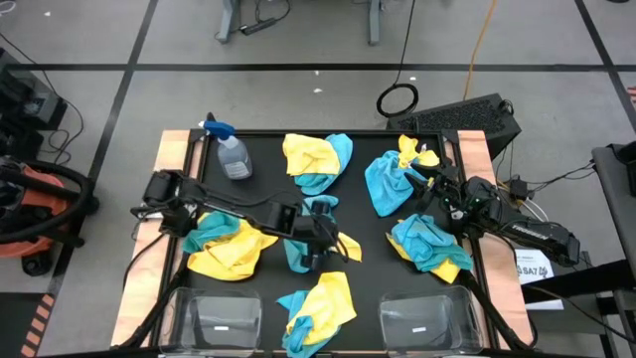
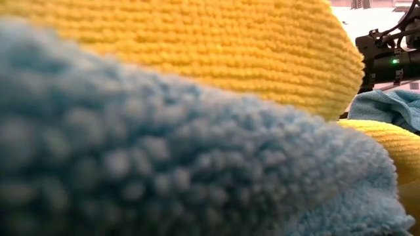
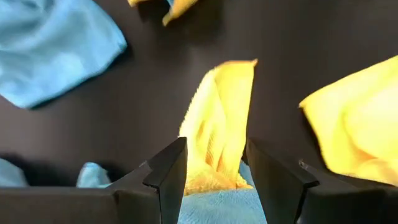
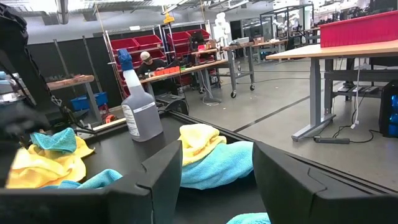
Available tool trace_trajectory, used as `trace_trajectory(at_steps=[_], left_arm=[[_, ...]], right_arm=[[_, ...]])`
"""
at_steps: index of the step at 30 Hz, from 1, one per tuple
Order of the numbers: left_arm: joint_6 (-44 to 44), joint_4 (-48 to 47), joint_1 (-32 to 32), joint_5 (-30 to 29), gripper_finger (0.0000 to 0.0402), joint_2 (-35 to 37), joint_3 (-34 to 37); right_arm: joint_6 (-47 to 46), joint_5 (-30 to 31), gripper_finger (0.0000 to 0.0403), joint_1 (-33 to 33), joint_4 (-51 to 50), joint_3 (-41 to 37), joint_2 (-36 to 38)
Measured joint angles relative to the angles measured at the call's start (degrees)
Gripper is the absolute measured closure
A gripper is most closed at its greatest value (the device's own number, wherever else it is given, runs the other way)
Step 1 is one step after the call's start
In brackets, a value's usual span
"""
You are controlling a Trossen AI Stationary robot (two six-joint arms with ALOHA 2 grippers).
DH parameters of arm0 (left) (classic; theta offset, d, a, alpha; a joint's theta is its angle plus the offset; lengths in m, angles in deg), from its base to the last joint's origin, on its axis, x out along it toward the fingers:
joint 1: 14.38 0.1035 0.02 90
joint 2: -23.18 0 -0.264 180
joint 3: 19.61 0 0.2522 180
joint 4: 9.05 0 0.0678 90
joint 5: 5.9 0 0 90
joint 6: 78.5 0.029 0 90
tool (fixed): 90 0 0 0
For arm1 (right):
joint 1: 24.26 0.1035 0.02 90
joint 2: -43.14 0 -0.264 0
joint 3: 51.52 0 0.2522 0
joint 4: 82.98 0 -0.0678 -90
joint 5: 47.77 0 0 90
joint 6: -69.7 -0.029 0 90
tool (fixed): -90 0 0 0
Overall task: Sort microfiber towel by color & place in baskets
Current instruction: Put the yellow towel into the left transparent bin
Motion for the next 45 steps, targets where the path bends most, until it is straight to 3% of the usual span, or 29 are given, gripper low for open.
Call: trace_trajectory(at_steps=[9,18,21,26,30,36,45], left_arm=[[-2.51,1.30,2.87,-0.25,0.0226,-6.33,-1.84],[-1.87,-6.85,4.09,2.16,0.0232,-11.82,-7.47],[-0.61,-9.37,4.09,3.39,0.0263,-12.65,-8.75],[0.38,-11.12,4.03,3.42,0.0376,-12.65,-12.09],[2.05,-14.35,3.85,2.88,0.0389,-12.66,-16.84],[5.55,-23.96,2.48,-2.99,0.0396,-12.65,-27.29],[8.55,-43.75,0.56,-18.55,0.0398,-12.65,-48.15]], right_arm=[[0.00,0.01,0.0216,0.00,-0.01,0.00,0.00],[-0.01,-0.01,0.0216,0.00,-0.19,0.00,0.00],[0.01,-0.03,0.0216,0.00,-0.26,0.02,0.02],[-0.02,-0.02,0.0216,0.02,-0.30,0.00,0.02],[0.00,-0.02,0.0216,0.00,-0.30,0.02,0.01],[0.01,-0.01,0.0216,0.00,-0.34,0.02,0.00],[-0.01,-0.01,0.0216,0.00,-0.36,0.00,0.02]])
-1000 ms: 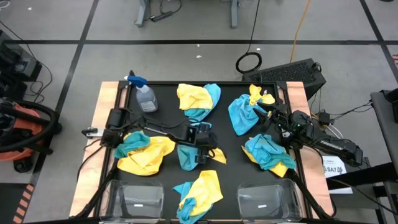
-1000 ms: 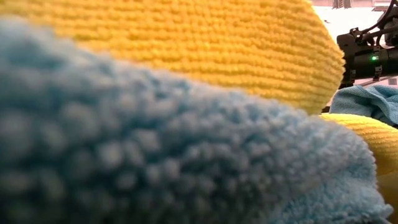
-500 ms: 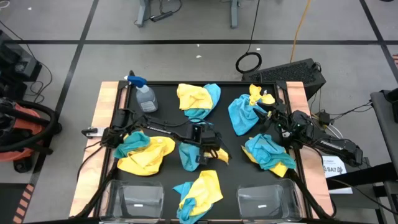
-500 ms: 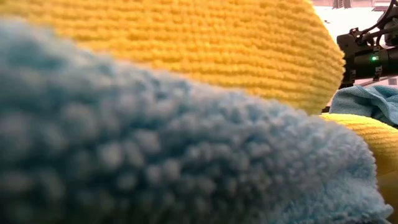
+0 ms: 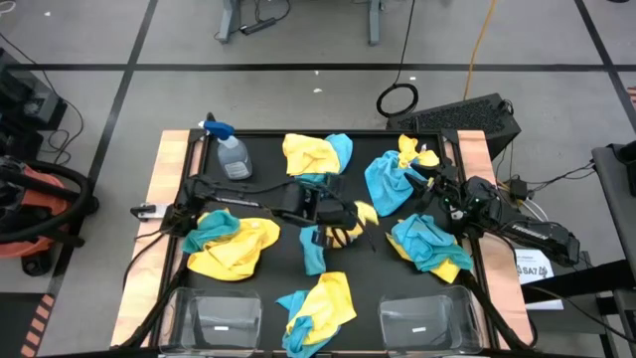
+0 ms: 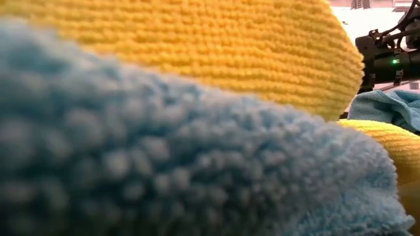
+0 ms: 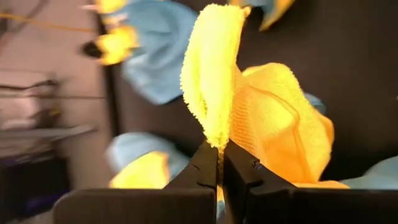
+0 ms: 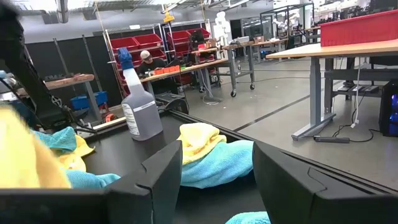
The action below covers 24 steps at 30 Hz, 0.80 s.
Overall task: Sort microfiber towel by color & place in baskets
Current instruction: Put the yellow towel into the left transparent bin
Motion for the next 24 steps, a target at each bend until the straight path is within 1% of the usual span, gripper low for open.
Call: trace_trajectory(at_steps=[4,5,7,14,16,19,24], left_arm=[[-0.44,-8.63,-0.05,-5.56,0.0398,0.07,-8.38],[-0.33,-8.68,-0.08,-6.92,0.0398,1.20,-8.16],[-0.07,-9.21,-0.42,-7.77,0.0399,4.06,-6.76],[-1.99,-10.17,-2.50,-7.53,0.0399,12.04,-7.39],[-2.03,-10.17,-3.38,-5.82,0.0399,14.39,-7.39],[-2.62,-11.85,-4.86,0.05,0.0400,17.75,-7.39],[-5.30,-16.81,-7.50,12.45,0.0400,21.93,-7.39]], right_arm=[[0.01,-0.01,0.0216,0.00,0.00,0.02,0.00],[0.02,0.00,0.0216,0.01,0.00,0.02,0.00],[0.02,0.00,0.0216,0.02,0.00,0.01,-0.01],[0.00,-0.04,0.0216,0.00,-0.07,0.02,-0.02],[0.02,-0.07,0.0216,0.01,-0.09,0.02,-0.12],[0.01,-0.06,0.0216,0.00,-0.12,0.02,-0.21],[0.02,-0.04,0.0216,0.00,-0.13,0.02,-0.26]])
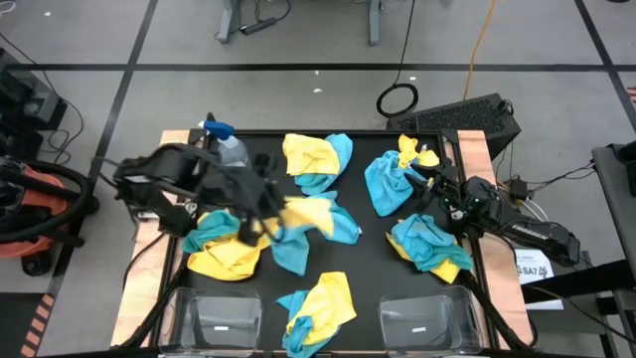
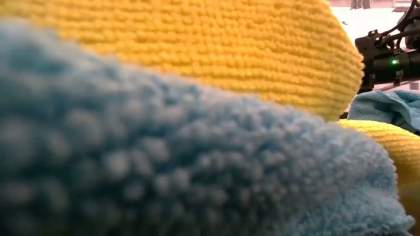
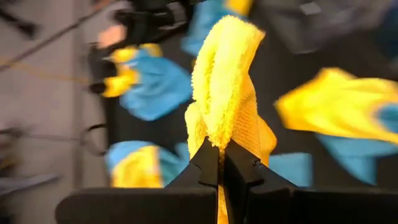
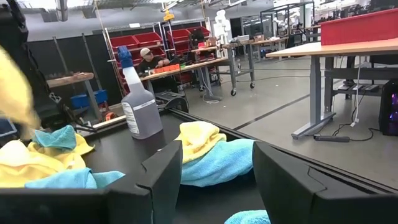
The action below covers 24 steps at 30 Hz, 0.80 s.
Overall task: Sort microfiber towel by color & place in baskets
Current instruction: Put the yellow towel into the left transparent bin
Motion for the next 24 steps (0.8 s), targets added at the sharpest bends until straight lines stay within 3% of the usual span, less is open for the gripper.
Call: trace_trajectory(at_steps=[4,10,17,24], left_arm=[[-4.84,-4.26,-2.82,9.14,0.0400,2.49,0.00],[-10.40,-5.55,-9.04,16.99,0.0400,4.78,0.00],[-15.10,-5.69,-17.38,17.27,0.0400,6.74,2.36],[-23.68,-5.89,-24.59,16.20,0.0400,8.54,14.99]], right_arm=[[-0.02,0.00,0.0216,0.00,-0.02,0.00,-0.02],[0.00,0.03,0.0216,0.02,-0.04,0.00,-0.02],[0.00,0.02,0.0216,0.00,-0.04,0.00,-0.02],[-0.02,0.02,0.0216,0.00,-0.07,0.00,-0.02]])
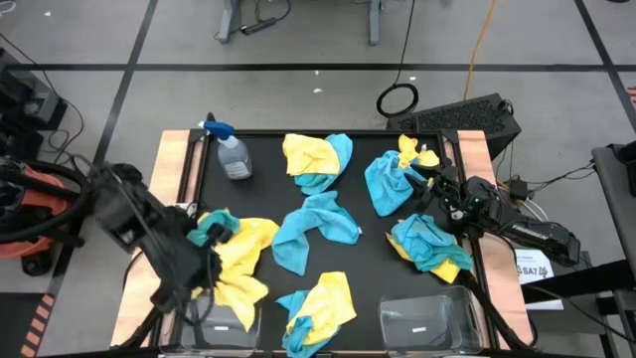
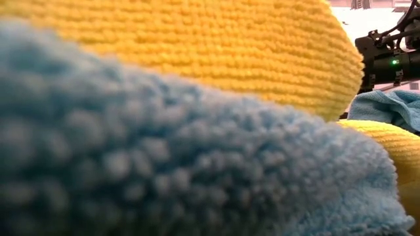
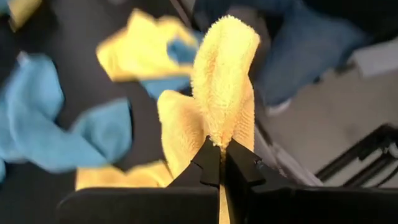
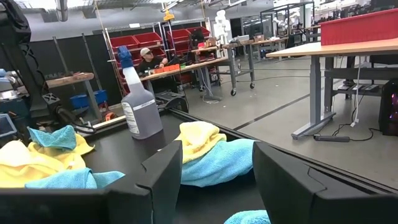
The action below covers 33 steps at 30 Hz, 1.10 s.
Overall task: Sort microfiber towel by color & place in baskets
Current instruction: Put the yellow towel into the left transparent bin
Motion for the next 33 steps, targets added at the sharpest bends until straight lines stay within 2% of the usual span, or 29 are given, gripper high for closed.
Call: trace_trajectory(at_steps=[6,11,23,28,33], left_arm=[[-5.90,0.37,-4.29,0.32,0.0400,0.13,11.88],[-6.12,4.29,-6.37,0.33,0.0400,0.13,21.74],[-6.99,24.69,-6.94,0.82,0.0397,0.11,43.65],[-15.33,27.59,-6.68,-0.39,0.0363,0.11,47.42],[-19.67,27.83,-6.05,-0.89,0.0303,0.11,47.16]], right_arm=[[0.00,0.00,0.0216,0.02,0.00,0.00,0.00],[0.00,0.00,0.0216,0.02,0.00,0.00,0.00],[0.02,0.00,0.0216,0.00,0.00,0.00,0.00],[0.02,0.00,0.0216,0.02,-0.02,0.00,0.02],[0.00,0.00,0.0216,0.00,-0.01,0.00,0.02]])
